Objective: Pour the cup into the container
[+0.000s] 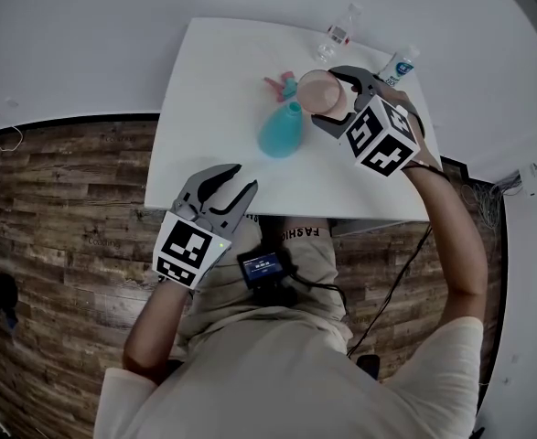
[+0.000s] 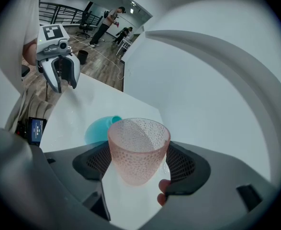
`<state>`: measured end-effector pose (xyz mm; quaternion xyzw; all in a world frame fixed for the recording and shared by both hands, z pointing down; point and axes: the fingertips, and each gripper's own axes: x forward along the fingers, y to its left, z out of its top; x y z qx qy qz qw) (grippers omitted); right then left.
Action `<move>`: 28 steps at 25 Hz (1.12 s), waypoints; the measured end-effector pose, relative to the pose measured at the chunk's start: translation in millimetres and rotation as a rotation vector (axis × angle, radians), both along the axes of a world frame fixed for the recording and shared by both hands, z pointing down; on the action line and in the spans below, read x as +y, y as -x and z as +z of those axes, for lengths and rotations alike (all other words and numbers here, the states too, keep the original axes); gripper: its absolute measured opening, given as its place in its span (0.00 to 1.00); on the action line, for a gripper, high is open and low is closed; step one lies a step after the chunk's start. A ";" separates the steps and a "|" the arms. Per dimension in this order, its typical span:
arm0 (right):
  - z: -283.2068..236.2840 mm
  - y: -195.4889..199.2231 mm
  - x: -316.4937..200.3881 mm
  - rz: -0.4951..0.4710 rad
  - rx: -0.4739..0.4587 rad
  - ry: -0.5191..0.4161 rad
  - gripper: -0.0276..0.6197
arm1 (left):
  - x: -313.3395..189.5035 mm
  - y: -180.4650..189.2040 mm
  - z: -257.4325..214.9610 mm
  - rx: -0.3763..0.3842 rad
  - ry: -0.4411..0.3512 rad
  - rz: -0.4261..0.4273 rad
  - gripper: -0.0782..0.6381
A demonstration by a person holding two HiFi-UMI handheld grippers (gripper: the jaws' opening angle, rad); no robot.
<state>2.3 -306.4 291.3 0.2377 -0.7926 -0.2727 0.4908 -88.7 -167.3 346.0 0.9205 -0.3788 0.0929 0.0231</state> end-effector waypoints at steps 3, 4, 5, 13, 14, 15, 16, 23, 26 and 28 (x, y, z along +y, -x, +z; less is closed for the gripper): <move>0.3 -0.2 -0.9 0.002 0.014 -0.011 0.60 | 0.4 1.1 1.3 0.001 0.002 -0.003 0.31; 0.2 -0.6 -1.1 0.002 0.021 -0.017 0.60 | 0.8 1.5 1.4 0.001 0.002 -0.003 0.31; 0.0 -0.9 -1.2 0.003 0.028 -0.023 0.60 | 1.2 1.9 1.3 0.001 0.002 -0.004 0.31; -0.8 0.4 -3.4 0.000 0.057 -0.042 0.60 | 1.0 3.7 1.5 0.002 0.001 -0.005 0.31; -0.8 0.4 -3.6 0.001 0.059 -0.044 0.60 | 1.3 3.3 2.0 0.001 0.002 -0.004 0.31; -0.6 0.5 -3.8 0.001 0.062 -0.045 0.60 | 1.6 3.2 2.5 0.001 0.003 -0.003 0.31; -0.3 0.6 -4.0 0.000 0.066 -0.047 0.60 | 1.7 3.2 2.8 0.001 0.003 -0.002 0.31; -3.9 0.6 -5.0 -0.003 0.087 -0.070 0.60 | 1.5 4.4 2.1 0.001 0.000 -0.002 0.31; -5.8 0.7 -5.2 -0.003 0.095 -0.080 0.60 | 1.8 5.0 2.0 0.002 0.000 -0.003 0.31; -4.6 0.5 -4.9 -0.004 0.104 -0.084 0.60 | 2.0 5.8 2.5 0.002 0.003 -0.004 0.31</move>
